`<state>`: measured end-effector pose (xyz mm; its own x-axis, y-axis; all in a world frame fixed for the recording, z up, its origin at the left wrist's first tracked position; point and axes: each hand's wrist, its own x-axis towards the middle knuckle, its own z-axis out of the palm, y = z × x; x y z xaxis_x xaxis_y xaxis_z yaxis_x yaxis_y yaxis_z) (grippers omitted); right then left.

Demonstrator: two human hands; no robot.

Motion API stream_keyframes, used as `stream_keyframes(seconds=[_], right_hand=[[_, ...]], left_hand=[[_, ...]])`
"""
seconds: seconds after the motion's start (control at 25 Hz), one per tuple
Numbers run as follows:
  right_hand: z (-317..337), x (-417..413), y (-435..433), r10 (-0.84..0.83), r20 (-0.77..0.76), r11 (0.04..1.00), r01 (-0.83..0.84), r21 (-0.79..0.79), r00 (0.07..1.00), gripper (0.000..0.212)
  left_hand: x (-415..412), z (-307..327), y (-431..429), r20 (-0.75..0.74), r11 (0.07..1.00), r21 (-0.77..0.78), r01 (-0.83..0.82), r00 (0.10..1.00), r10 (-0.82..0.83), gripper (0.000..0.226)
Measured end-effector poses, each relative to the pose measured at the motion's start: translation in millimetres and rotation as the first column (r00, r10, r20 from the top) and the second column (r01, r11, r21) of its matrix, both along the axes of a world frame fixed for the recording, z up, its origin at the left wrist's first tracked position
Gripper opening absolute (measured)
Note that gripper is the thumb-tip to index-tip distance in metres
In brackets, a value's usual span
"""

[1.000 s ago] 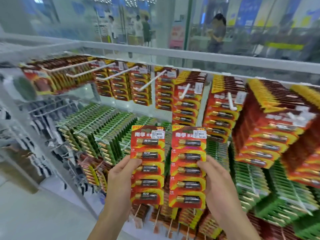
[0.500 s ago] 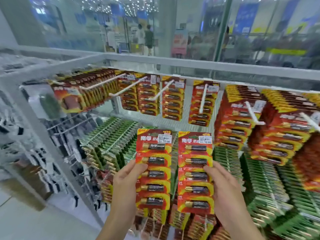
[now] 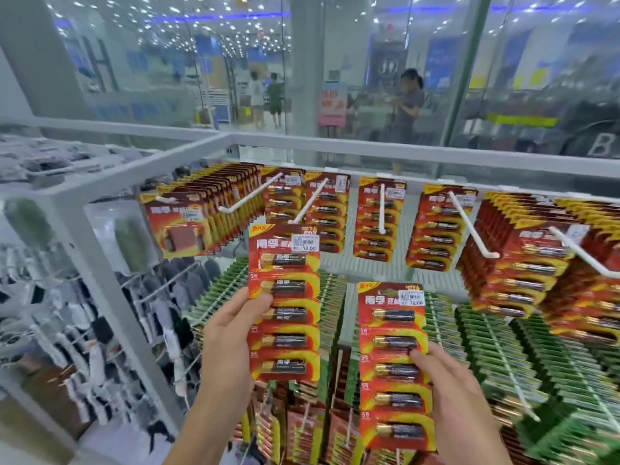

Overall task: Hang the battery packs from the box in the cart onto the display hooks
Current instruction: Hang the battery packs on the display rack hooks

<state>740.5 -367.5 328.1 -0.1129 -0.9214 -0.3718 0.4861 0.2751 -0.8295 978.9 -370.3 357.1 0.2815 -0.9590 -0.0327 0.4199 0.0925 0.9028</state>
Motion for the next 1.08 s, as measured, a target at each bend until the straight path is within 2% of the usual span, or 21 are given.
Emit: stream_keyframes(seconds=[0.12, 0.4, 0.56, 0.72, 0.88, 1.08], right_hand=[[3.6, 5.0, 1.7, -0.029, 0.002, 1.0, 0.029, -0.007, 1.0, 0.027], [0.8, 21.1, -0.7, -0.034, -0.015, 0.999, 0.035, 0.024, 0.999, 0.049], [5.0, 24.3, 0.0, -0.02, -0.013, 1.0, 0.02, 0.005, 1.0, 0.028], [1.8, 21.5, 2.3, -0.059, -0.012, 0.998, 0.06, 0.027, 0.998, 0.058], [3.5, 17.8, 6.0, -0.035, -0.012, 0.999, 0.035, 0.031, 0.999, 0.035], [11.2, 18.9, 10.6, -0.041, -0.014, 0.999, 0.041, 0.028, 0.999, 0.024]], left_hand=[[13.2, -3.4, -6.3, -0.029, 1.0, 0.005, 0.001, 1.0, -0.001, 0.036], [31.7, 0.3, -17.5, -0.017, 0.999, -0.037, 0.002, 1.0, -0.003, 0.038], [25.4, 1.0, -20.8, 0.014, 0.997, -0.032, 0.07, 0.997, -0.07, 0.037], [16.9, 3.7, -22.7, 0.027, 0.995, -0.031, 0.091, 0.996, -0.091, 0.03], [12.4, 7.3, -23.9, 0.063, 0.997, -0.007, 0.077, 0.995, -0.077, 0.02], [5.6, 9.0, -35.0, 0.106, 0.996, 0.053, 0.065, 0.992, -0.071, 0.021]])
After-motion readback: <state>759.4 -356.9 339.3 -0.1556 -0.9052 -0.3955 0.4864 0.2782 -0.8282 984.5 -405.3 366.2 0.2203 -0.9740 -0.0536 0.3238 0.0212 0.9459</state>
